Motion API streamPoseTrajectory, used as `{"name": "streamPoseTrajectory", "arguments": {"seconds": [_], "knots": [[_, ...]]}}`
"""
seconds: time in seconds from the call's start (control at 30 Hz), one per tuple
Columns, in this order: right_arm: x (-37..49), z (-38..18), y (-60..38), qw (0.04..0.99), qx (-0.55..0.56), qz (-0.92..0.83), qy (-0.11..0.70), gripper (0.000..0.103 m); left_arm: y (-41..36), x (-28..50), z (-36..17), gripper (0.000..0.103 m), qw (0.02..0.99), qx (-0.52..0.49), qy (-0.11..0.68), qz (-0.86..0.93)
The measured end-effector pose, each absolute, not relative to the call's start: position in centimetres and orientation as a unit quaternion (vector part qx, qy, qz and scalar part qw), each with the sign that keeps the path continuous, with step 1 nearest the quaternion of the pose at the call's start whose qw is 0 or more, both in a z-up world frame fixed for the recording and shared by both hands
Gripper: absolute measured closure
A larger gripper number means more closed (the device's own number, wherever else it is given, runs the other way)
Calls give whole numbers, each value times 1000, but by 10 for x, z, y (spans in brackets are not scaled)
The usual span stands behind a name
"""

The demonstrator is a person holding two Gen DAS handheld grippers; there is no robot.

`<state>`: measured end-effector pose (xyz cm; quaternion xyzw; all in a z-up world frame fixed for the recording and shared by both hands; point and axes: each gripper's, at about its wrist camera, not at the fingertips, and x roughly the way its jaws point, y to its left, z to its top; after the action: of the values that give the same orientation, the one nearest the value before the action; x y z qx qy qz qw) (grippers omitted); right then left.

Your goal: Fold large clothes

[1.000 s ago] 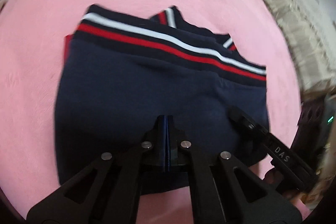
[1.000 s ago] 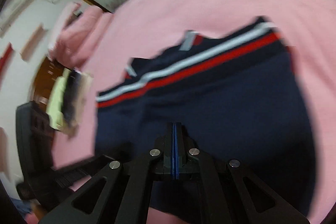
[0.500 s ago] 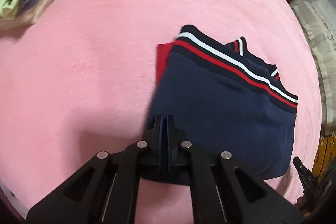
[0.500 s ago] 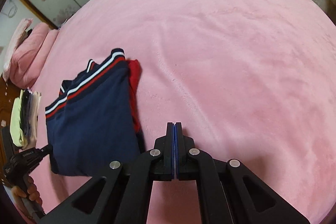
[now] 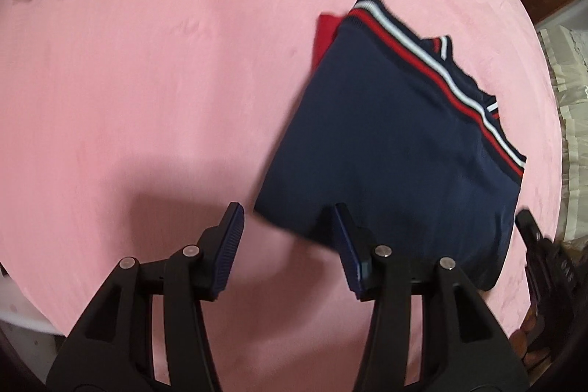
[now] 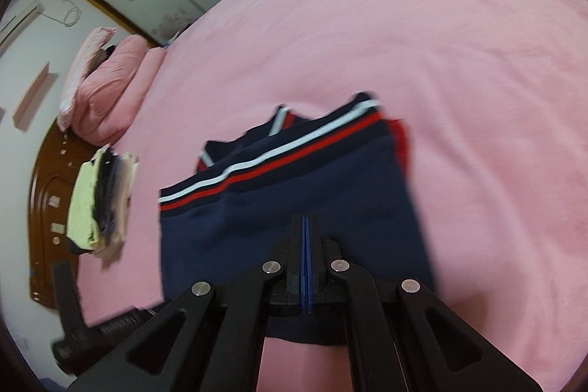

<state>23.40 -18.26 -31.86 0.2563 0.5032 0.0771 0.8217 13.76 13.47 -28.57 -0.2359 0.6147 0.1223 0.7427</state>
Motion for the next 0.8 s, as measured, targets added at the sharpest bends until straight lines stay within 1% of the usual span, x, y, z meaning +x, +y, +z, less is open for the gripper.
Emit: {"name": "streamPoseTrajectory", "arguments": {"seconds": [0.13,0.27,0.47,0.67,0.8], "knots": [[248,-326,-152,806,258,105,522,103,137,128,-294,57,733,-253,619,123],[266,-348,-116,795,241,118,544,103,147,122,-299,57,720,-297,616,121],[287,-382,-84,787,211,92,572,103,158,112,-305,57,707,-336,611,117],[306,-398,-56,787,162,54,593,103,160,103,-315,56,692,-380,604,108],[316,-407,-44,783,153,41,601,103,164,100,-321,55,680,-425,590,89]]}}
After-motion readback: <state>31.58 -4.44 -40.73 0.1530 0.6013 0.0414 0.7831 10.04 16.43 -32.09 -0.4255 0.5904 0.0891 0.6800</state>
